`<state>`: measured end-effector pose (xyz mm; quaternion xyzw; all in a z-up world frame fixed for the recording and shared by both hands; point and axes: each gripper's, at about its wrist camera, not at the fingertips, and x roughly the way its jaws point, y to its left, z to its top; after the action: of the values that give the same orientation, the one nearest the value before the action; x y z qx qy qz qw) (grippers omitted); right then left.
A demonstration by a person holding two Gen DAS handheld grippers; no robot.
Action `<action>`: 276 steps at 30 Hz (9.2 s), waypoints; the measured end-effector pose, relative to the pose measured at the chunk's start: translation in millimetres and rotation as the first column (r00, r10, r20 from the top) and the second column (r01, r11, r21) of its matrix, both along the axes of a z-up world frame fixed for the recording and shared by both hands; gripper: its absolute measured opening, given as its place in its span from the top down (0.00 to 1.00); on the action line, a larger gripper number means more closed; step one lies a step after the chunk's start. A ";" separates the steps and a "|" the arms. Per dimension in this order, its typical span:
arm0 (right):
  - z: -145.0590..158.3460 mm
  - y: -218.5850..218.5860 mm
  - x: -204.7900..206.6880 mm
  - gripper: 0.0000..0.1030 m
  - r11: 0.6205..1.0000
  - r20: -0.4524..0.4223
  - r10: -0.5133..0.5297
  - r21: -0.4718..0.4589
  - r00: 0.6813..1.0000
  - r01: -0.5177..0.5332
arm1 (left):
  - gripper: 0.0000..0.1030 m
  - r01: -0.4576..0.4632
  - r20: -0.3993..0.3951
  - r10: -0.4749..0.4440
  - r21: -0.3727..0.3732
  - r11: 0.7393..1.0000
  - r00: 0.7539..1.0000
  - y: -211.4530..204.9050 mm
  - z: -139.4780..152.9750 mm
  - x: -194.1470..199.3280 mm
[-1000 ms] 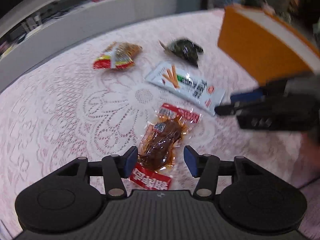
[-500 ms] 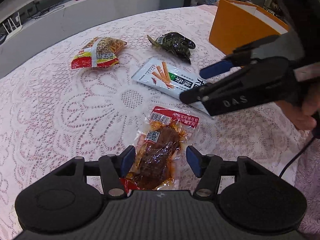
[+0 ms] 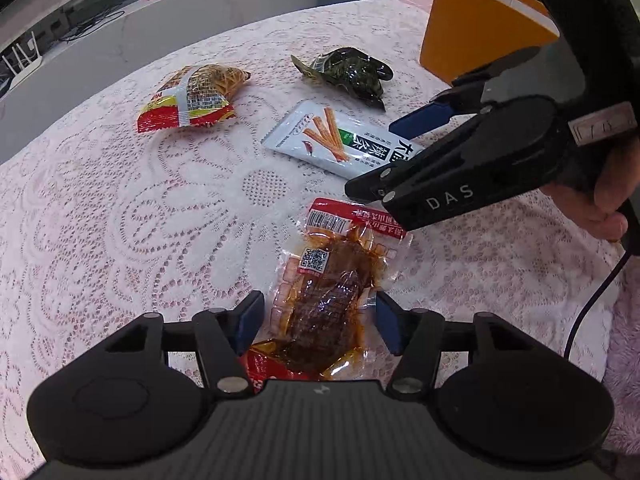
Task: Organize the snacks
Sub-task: 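Grasp the white noodle-stick packet with the right tool, then carry the meat packet and white packet with both tools over the box, then open both tools to drop the meat packet and white packet into the box, then move both tools back toward the noodle snack bag and dark green bag, then grasp the yellow-red noodle bag with left tool while right tool grasps dark green bag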
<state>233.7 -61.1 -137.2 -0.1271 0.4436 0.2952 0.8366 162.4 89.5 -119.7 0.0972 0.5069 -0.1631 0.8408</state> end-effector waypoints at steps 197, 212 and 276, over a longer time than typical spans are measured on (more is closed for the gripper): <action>32.9 -10.5 9.2 0.21 0.981 0.223 -0.193 0.059 0.956 0.184 | 0.30 -0.315 0.201 0.371 -0.265 0.911 0.906 40.2 49.1 57.0; 14.5 -11.1 32.5 0.23 0.988 0.248 -0.153 0.038 0.957 0.148 | 0.23 -0.224 0.262 0.262 -0.165 0.960 0.929 38.1 44.7 127.9; -2.1 -10.4 31.9 0.30 0.987 0.437 -0.130 -0.030 0.890 0.159 | 0.46 -0.302 0.159 0.314 -0.094 0.949 0.936 18.5 27.3 116.9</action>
<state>265.6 -71.6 -139.3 -0.1831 0.2641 0.1822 0.9293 279.4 108.0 -92.4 0.0017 0.4355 -0.0376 0.8994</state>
